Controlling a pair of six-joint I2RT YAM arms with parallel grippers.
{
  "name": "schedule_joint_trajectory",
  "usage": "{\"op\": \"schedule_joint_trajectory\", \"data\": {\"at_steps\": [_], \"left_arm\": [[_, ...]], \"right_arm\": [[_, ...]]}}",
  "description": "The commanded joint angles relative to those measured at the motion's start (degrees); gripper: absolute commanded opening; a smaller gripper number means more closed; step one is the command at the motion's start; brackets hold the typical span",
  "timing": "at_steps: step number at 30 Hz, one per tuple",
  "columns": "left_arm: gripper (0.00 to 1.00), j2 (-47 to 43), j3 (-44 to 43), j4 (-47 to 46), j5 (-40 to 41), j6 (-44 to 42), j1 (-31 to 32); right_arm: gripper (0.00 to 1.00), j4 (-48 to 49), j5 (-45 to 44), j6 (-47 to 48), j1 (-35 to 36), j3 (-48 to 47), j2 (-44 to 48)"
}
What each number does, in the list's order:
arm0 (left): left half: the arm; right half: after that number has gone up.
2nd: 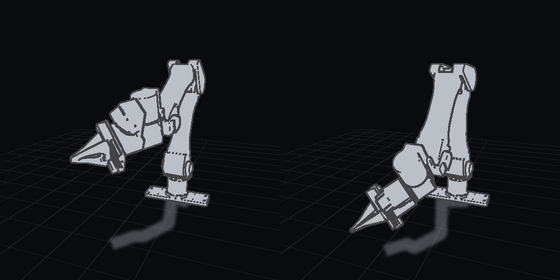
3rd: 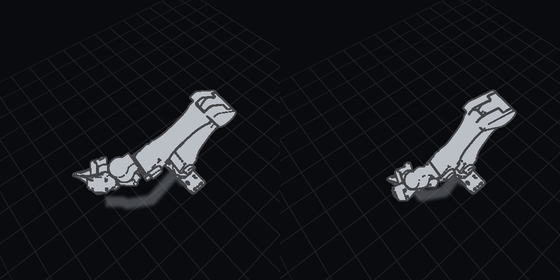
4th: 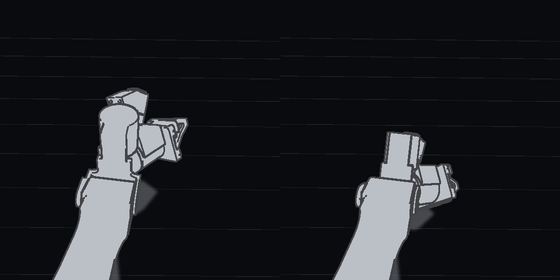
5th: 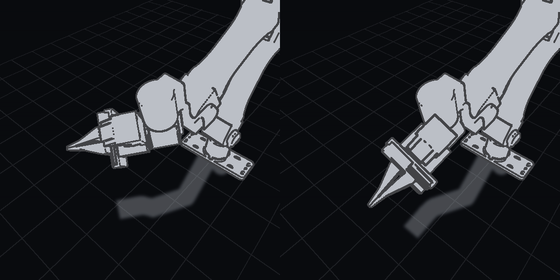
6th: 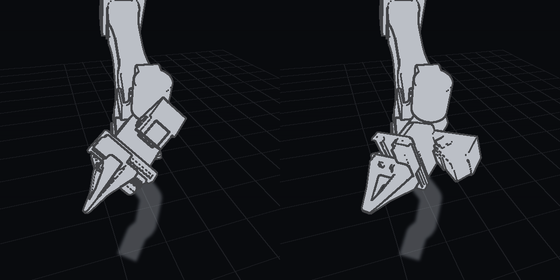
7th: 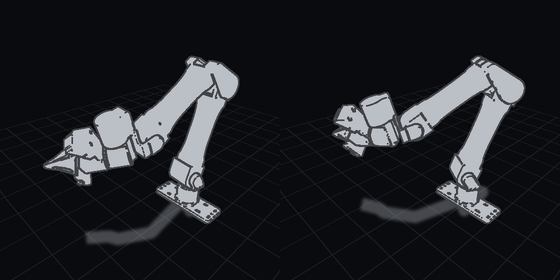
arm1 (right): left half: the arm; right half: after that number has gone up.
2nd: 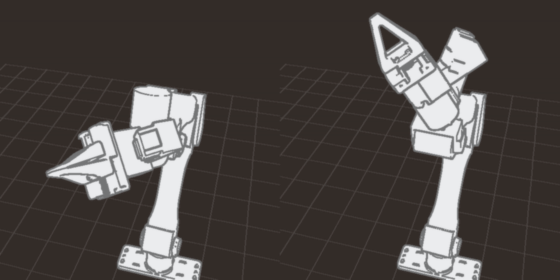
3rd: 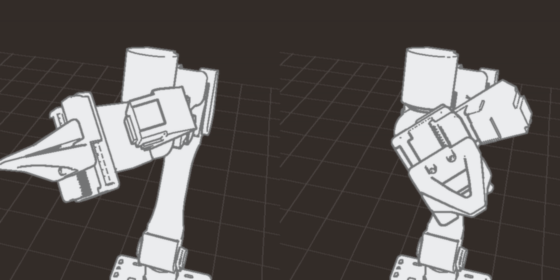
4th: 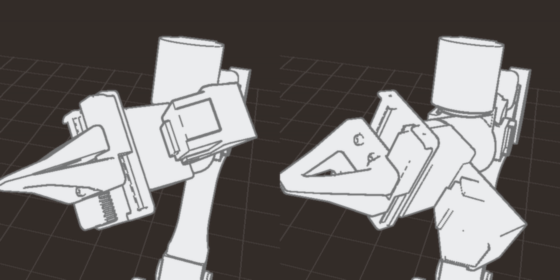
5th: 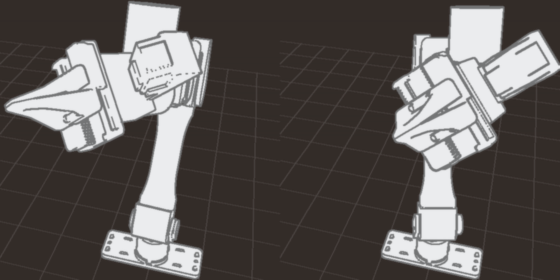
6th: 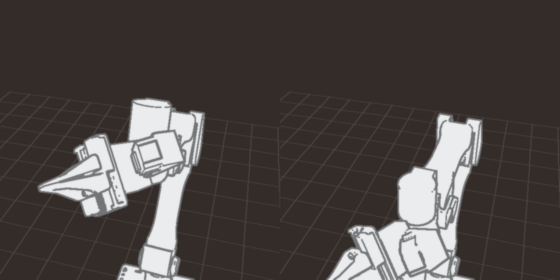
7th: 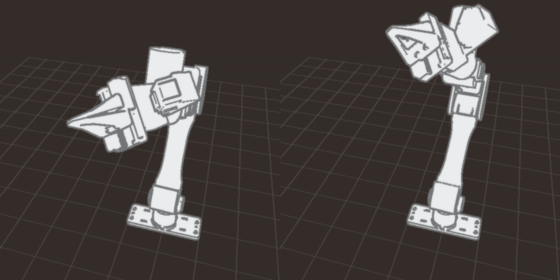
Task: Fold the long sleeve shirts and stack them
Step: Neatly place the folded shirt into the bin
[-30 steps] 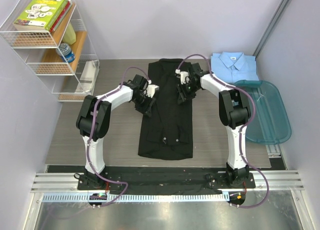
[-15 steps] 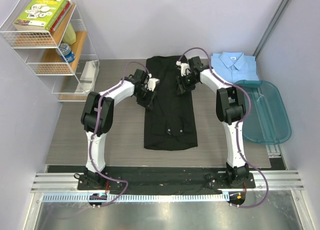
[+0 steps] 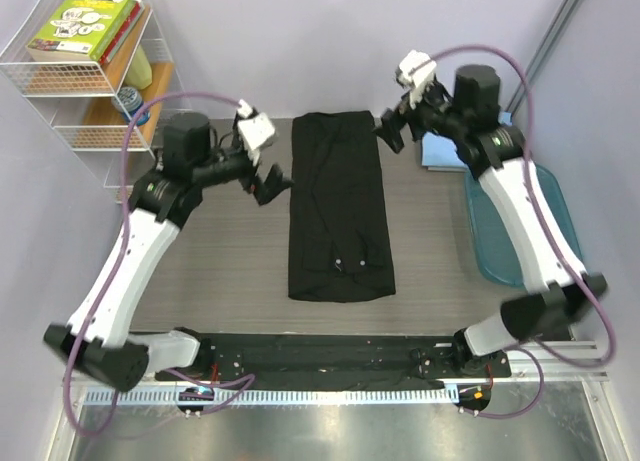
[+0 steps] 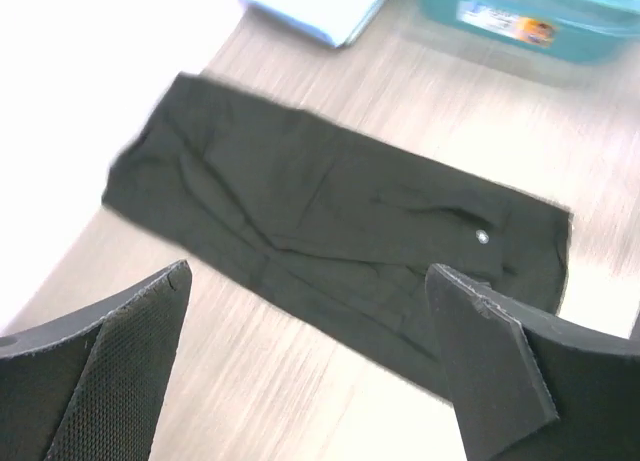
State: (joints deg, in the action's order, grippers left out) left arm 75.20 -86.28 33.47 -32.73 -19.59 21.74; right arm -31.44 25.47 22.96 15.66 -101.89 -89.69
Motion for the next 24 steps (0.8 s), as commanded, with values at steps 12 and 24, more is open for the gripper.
{"op": "schedule_joint_trajectory", "data": {"at_steps": [12,24], "left_arm": [[1.00,-20.36,55.84,-17.10,11.98,-28.83,20.70],[1.00,-7.10,68.44,-45.59,25.33,-35.69,28.71]], "right_arm": [[1.00,-3.21,5.73,44.43,9.82,64.93,34.92],[1.00,22.79,0.20,56.76,13.43,86.68,34.25]]}}
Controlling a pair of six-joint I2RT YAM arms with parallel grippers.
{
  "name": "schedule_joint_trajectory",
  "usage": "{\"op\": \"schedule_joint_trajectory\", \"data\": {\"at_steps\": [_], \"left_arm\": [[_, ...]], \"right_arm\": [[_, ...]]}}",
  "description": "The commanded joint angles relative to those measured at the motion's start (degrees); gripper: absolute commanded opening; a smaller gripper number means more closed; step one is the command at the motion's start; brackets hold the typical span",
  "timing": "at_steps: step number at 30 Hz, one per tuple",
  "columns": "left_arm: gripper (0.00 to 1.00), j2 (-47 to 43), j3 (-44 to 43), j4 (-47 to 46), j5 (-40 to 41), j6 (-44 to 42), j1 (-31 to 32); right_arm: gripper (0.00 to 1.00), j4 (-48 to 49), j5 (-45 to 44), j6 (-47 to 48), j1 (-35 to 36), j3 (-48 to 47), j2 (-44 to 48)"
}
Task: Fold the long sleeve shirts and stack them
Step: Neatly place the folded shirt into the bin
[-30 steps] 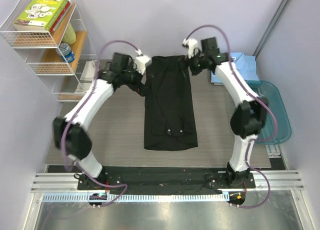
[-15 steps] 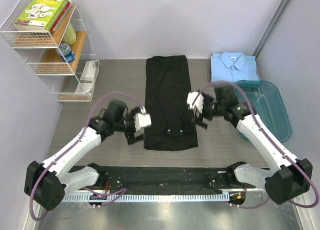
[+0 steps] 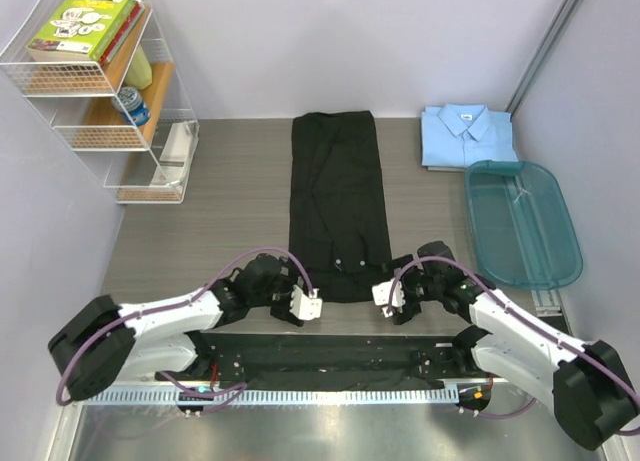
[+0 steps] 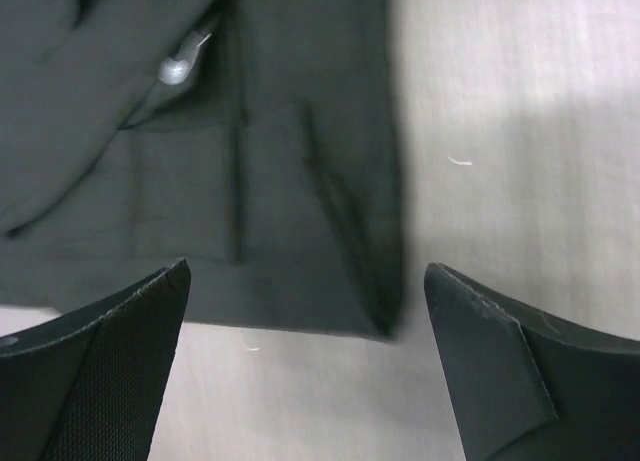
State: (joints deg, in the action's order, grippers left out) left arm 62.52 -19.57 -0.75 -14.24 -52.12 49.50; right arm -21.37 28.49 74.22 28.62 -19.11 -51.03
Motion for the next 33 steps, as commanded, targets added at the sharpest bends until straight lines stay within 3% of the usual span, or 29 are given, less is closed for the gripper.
{"op": "schedule_joint_trajectory", "data": {"at_steps": [1,8,11,12,14,17,18,19,23,29,33], "left_arm": [[1.00,7.94,1.56,-13.29,7.29,-3.25,0.95],[0.95,15.68,-0.55,-16.47,7.73,-5.18,0.95],[0.79,17.54,-1.87,-16.04,8.62,-5.45,0.52],[0.67,17.81,-2.48,-15.25,8.35,-5.54,0.43],[0.55,18.34,-3.89,-13.67,8.00,-5.36,0.08],[0.17,19.57,-7.40,-10.51,8.35,-3.00,-0.28],[0.00,19.31,-8.28,-7.36,7.83,-2.99,-0.10],[0.00,18.70,-9.33,-6.11,6.78,-2.82,-0.10],[0.00,12.03,-11.10,7.67,-0.76,-1.76,0.69],[0.00,-1.69,-14.87,30.79,-11.67,4.13,2.98],[0.00,-4.42,-17.25,36.43,-11.95,5.80,2.98]], "right_arm": [[1.00,14.93,-3.35,5.50,0.64,4.34,-6.26],[0.98,22.93,-3.71,8.05,0.56,1.62,-17.61],[0.76,23.30,-3.71,8.75,0.56,1.19,-20.42],[0.63,23.30,-3.79,8.58,0.56,1.10,-20.95],[0.51,22.86,-3.79,7.53,0.56,0.74,-21.48],[0.18,19.45,-3.62,5.95,0.56,-0.83,-20.79],[0.07,17.95,-3.44,5.42,0.56,-1.53,-20.35],[0.01,16.81,-3.27,4.80,0.56,-2.67,-19.73],[0.01,5.51,-2.39,1.82,2.75,-5.14,-13.06],[0.01,-12.89,-0.81,-8.90,11.71,-6.99,3.99],[0.01,-14.41,-1.85,-14.26,12.07,-8.48,5.15]]}}
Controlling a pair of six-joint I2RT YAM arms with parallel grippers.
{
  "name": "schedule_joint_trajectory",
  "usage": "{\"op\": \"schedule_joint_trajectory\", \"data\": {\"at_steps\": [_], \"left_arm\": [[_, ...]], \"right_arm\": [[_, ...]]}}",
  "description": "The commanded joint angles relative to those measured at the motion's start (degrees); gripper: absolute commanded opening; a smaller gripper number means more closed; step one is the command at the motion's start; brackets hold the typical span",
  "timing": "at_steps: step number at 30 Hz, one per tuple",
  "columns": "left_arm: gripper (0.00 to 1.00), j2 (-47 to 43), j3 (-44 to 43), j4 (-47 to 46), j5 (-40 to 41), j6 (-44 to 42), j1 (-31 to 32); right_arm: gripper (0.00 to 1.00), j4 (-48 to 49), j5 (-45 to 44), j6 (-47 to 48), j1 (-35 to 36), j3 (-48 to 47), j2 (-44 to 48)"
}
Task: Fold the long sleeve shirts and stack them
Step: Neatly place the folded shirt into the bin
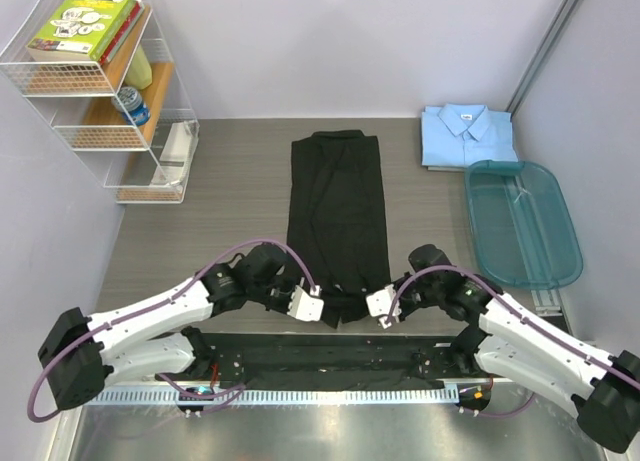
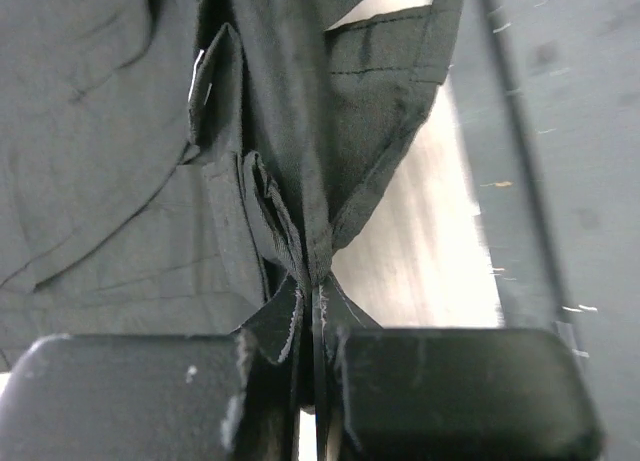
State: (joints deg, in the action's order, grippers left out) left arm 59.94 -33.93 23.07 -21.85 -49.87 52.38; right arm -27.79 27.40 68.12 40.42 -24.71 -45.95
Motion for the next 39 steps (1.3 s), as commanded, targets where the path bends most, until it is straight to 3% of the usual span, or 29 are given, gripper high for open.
{"op": "schedule_joint_trajectory", "data": {"at_steps": [1,6,14,22,39], "left_arm": [[0.00,-1.93,-4.11,13.40,-4.08,3.37,0.09],[0.00,1.48,-11.57,18.49,-6.61,1.45,-5.70],[0.00,12.47,-23.10,23.60,-9.53,-4.70,-14.13],[0.00,28.27,-35.84,26.05,-10.67,-9.19,-23.36],[0.00,45.78,-54.22,27.29,-10.59,-13.06,-28.91]], "right_arm": [[0.01,-7.98,-1.11,-8.96,0.18,-4.11,-1.40],[0.01,-7.37,-2.18,-9.76,-1.22,-10.17,-6.16],[0.01,-12.37,3.45,-5.28,-10.62,-26.87,-19.86],[0.01,-12.73,3.63,3.07,-16.33,-35.84,-33.49],[0.01,-8.07,3.98,7.21,-21.18,-48.94,-50.37]]}}
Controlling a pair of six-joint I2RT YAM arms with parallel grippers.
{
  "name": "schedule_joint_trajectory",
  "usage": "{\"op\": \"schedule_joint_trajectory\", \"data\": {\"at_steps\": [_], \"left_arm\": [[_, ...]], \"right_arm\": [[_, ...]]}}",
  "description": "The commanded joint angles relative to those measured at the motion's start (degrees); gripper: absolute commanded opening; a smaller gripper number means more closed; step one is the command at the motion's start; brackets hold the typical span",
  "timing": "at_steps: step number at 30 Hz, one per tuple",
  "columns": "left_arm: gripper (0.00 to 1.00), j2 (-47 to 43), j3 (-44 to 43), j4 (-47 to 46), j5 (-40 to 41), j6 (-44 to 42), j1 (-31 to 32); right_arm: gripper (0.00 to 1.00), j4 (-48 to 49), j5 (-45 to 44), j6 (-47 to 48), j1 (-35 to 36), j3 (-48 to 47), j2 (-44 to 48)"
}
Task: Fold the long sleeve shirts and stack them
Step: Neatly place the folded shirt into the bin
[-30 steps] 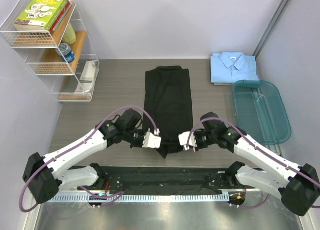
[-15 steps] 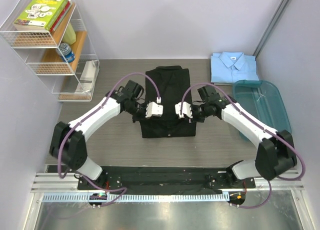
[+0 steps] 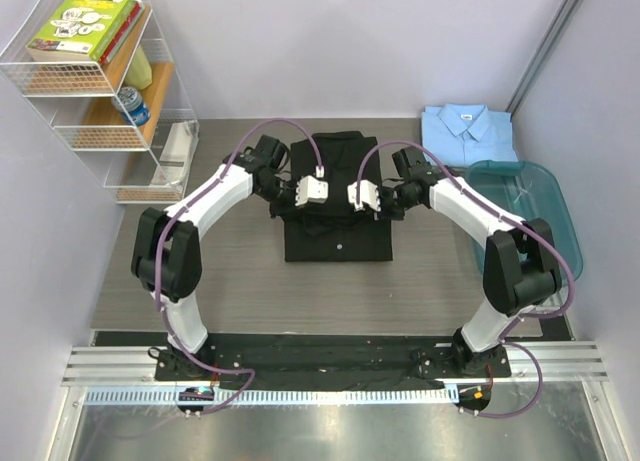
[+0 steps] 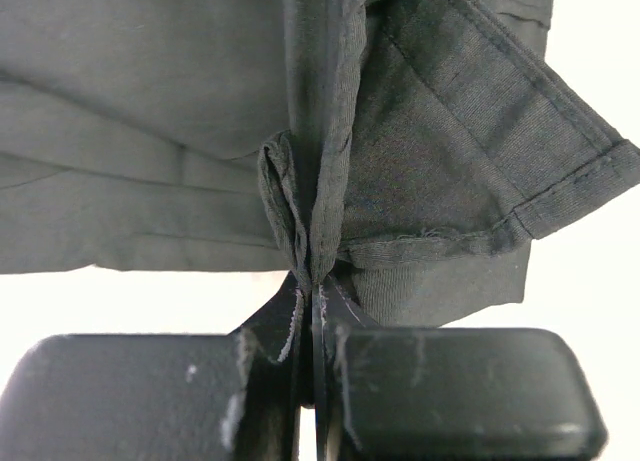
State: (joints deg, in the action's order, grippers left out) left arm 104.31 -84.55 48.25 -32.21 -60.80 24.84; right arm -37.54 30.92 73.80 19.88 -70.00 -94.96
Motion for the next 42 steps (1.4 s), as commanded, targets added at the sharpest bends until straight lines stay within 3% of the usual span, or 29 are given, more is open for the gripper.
{"op": "schedule_joint_trajectory", "data": {"at_steps": [1,32,35,36,39,41,42], "left_arm": [[0.00,1.77,-3.77,2.03,0.38,-2.57,-1.55],[0.00,14.42,-9.75,-1.49,4.34,-0.38,-2.34],[0.03,14.87,-10.10,-1.93,5.13,0.32,-2.34],[0.07,15.04,-10.37,-3.15,5.48,0.76,-2.43],[0.23,15.57,-13.35,-3.51,5.93,3.83,-3.39],[0.34,15.66,-17.55,-4.30,6.54,8.38,-4.62],[0.36,15.75,-19.14,-4.74,6.98,10.33,-5.23]], "right_arm": [[0.01,1.77,0.55,1.44,-0.63,-4.18,-2.07],[0.03,6.25,-5.25,-0.32,-1.33,-5.41,-12.79],[0.16,6.43,-6.13,-0.50,-1.51,-5.59,-12.97],[0.31,6.60,-6.39,-1.28,-1.51,-5.59,-12.97],[0.56,6.86,-8.06,-4.87,-1.77,-7.25,-12.89],[0.66,6.87,-9.81,-7.78,-2.74,-10.67,-12.53],[0.79,6.78,-10.43,-9.80,-3.35,-12.34,-12.01]]}}
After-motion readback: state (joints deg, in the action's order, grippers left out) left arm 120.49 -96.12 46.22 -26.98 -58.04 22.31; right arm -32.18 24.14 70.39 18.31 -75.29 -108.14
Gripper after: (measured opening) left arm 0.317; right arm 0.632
